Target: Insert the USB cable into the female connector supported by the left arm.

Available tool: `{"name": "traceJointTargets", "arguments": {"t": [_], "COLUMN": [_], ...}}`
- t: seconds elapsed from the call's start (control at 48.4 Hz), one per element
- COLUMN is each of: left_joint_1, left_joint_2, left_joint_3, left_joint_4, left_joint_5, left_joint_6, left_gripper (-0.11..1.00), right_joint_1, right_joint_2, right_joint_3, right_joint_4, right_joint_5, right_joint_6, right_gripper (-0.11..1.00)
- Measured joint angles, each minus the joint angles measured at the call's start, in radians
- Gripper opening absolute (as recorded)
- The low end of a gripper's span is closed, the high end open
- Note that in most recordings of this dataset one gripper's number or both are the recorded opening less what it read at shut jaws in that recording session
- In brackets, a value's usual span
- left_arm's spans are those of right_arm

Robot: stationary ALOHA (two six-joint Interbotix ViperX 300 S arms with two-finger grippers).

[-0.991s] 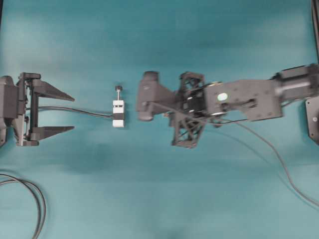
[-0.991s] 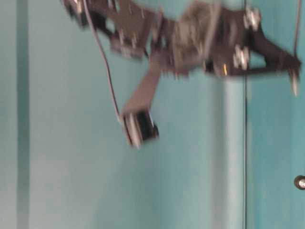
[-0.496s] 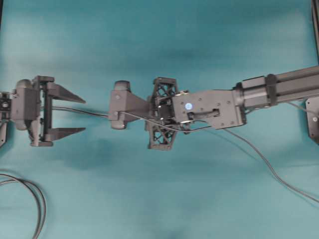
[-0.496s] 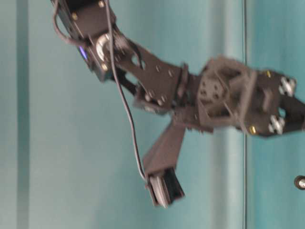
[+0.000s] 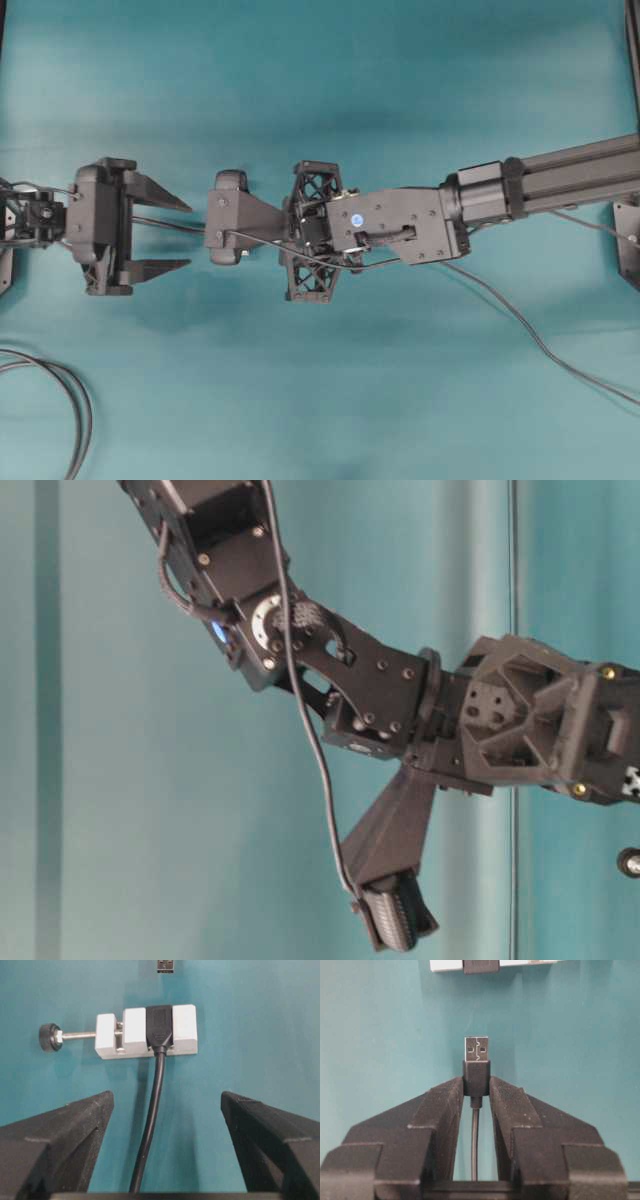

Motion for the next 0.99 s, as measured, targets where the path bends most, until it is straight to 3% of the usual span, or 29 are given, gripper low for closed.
{"name": "traceJointTargets", "arguments": {"t": [0.33, 0.764, 0.991], "left_joint_1": [0.025, 0.026, 0.026], "left_joint_2": [0.057, 0.112, 0.126], "left_joint_3": [-0.061, -0.104, -0.115], "left_joint_4": [-0.002, -0.002, -0.002], "left_joint_5": [0.002, 0.018, 0.037], "left_joint_6": [0.0, 0.0, 0.0], "left_gripper": [0.92, 0.92, 0.92], "right_joint_1": [-0.006, -0.04, -0.04], "right_joint_2": [0.023, 0.029, 0.043], "right_joint_3": [-0.02, -0.032, -0.051], "right_joint_4": [0.0, -0.002, -0.002], "right_joint_5": [0.0, -0.046, -0.049], "right_joint_6": [-0.055, -0.063, -0.104], "right_gripper": [0.2, 0.2, 0.2]}}
